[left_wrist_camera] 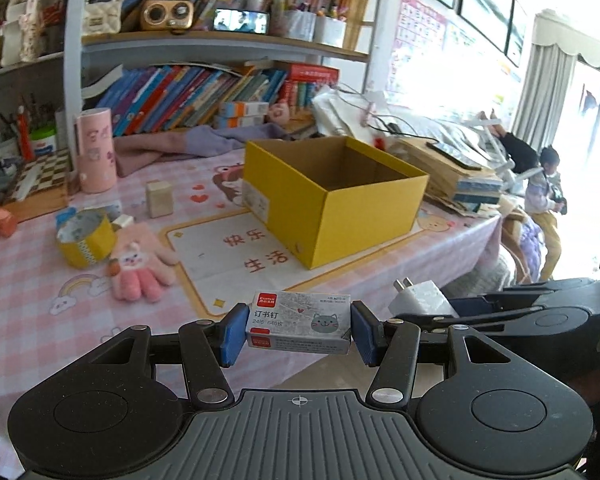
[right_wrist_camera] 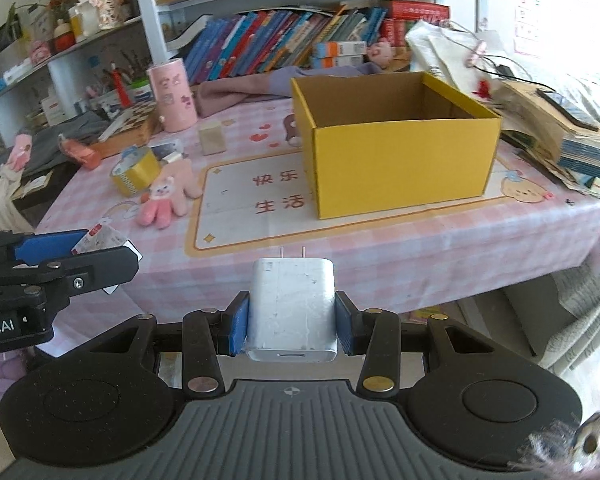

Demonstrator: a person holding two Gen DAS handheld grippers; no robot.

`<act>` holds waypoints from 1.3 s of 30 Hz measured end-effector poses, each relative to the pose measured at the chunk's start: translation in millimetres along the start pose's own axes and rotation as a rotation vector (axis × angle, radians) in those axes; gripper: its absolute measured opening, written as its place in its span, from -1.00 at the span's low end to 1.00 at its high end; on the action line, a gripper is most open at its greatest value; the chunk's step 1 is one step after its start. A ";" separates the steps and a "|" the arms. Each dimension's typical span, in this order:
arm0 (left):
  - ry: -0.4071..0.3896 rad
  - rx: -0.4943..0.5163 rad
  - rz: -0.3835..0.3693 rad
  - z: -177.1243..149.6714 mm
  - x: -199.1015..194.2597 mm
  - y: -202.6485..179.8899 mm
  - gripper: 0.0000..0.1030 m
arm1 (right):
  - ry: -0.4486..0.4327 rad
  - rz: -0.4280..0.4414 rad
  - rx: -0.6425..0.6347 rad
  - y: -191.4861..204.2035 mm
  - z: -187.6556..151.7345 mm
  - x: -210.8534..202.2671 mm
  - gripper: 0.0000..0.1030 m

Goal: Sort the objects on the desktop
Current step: 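Carry the charger in the right tool and staple box in the left tool toward the yellow box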

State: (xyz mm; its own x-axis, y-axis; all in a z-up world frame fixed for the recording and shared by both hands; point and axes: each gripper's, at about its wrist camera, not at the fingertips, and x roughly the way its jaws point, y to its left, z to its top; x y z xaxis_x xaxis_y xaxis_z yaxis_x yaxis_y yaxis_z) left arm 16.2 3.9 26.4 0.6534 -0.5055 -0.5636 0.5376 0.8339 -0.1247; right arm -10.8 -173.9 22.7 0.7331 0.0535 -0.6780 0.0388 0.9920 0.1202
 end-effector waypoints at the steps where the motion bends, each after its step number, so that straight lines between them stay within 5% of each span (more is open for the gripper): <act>1: 0.001 0.004 -0.005 0.1 0.2 -0.9 0.05 | -0.002 -0.005 0.003 -0.5 -0.2 -1.5 -0.22; 39: 0.026 0.157 -0.119 3.6 18.1 -57.2 0.05 | -0.013 -0.088 0.108 -44.6 -19.6 -29.0 -0.22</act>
State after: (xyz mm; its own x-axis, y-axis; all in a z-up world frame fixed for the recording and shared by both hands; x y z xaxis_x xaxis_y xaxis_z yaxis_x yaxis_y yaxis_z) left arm -0.8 -53.8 26.3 0.5670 -0.5908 -0.5740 0.6880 0.7229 -0.0645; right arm -47.1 -217.5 22.8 0.7325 -0.0359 -0.6798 0.1758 0.9747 0.1380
